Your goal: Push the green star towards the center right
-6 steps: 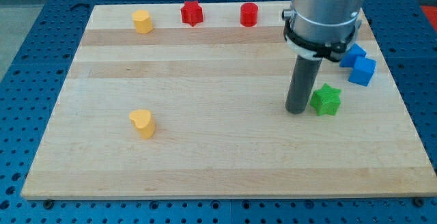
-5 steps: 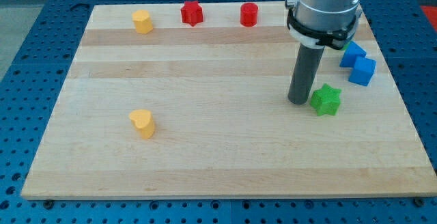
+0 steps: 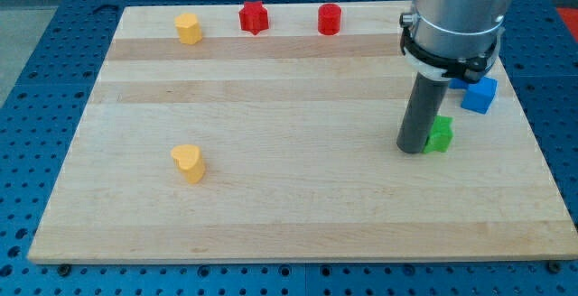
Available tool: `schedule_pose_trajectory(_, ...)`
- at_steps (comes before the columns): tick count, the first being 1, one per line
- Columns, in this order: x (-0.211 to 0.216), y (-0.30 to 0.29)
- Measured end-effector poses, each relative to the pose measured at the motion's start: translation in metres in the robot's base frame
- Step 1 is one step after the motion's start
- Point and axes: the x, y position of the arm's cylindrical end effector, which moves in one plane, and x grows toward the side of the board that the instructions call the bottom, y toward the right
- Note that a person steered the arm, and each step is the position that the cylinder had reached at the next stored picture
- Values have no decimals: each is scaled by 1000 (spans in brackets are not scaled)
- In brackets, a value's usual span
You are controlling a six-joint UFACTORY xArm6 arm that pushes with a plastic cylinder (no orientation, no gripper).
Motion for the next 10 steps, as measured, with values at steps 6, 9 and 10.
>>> schedule_pose_trajectory(6,-19,27)
schedule_pose_trajectory(9,-2,29)
schedule_pose_trajectory(10,-19,29)
